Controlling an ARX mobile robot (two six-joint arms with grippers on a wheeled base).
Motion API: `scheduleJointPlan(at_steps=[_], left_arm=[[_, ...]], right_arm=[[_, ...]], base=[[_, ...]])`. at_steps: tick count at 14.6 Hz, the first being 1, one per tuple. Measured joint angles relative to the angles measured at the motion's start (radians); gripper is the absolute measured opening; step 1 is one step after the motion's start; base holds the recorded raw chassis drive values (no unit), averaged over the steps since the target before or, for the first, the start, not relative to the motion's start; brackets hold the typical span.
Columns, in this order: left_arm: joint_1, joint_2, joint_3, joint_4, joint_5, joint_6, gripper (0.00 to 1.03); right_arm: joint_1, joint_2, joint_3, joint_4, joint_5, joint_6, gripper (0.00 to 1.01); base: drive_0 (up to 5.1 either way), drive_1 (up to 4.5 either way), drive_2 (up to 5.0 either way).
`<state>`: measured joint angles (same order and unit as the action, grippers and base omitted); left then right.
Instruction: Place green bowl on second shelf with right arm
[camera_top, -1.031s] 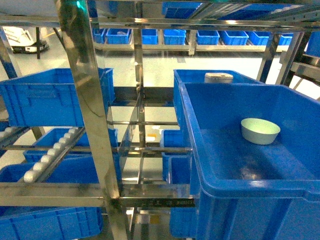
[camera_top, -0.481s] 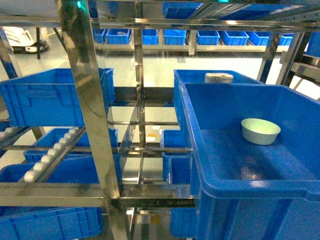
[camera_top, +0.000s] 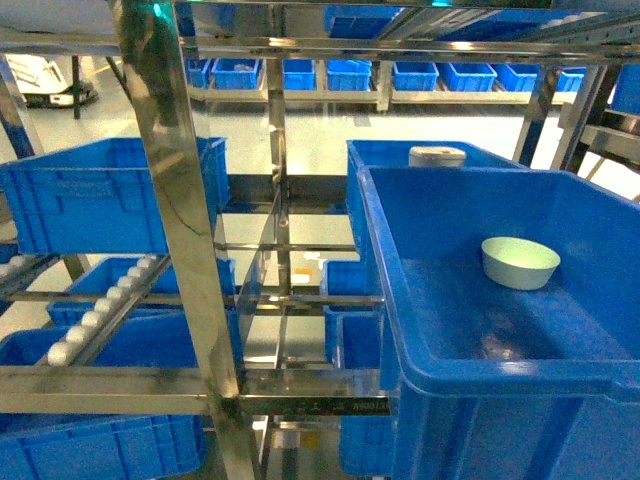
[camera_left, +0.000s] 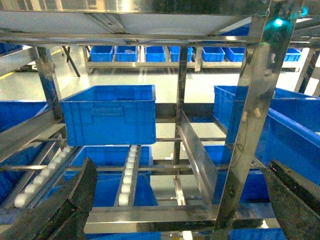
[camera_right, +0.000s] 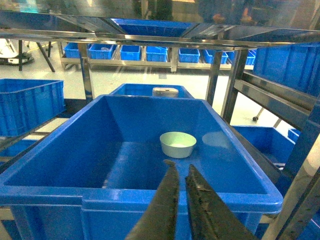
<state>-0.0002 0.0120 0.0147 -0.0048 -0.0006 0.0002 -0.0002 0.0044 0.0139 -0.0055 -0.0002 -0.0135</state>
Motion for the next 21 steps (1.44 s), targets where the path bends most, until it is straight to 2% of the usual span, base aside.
scheduleJointPlan(at_steps=[3,7,8,21], left_arm=[[0.000,0.000,0.000,0.001,-0.002,0.000,0.98],[0.000,0.000,0.000,0.000,-0.001,0.000,0.98],[0.000,0.000,0.000,0.000,-0.001,0.000,0.98],[0.000,0.000,0.000,0.000,-0.001,0.000,0.98]], right_arm=[[0.000,0.000,0.000,0.001,0.000,0.000,0.16],[0.000,0.000,0.000,0.001,0.000,0.000,0.69],[0.000,0.000,0.000,0.000,0.000,0.000,0.98],[0.000,0.000,0.000,0.001,0.000,0.000,0.98]], base=[[0.0,0.00,0.0],[0.0,0.00,0.0],[0.0,0.00,0.0],[0.0,0.00,0.0]])
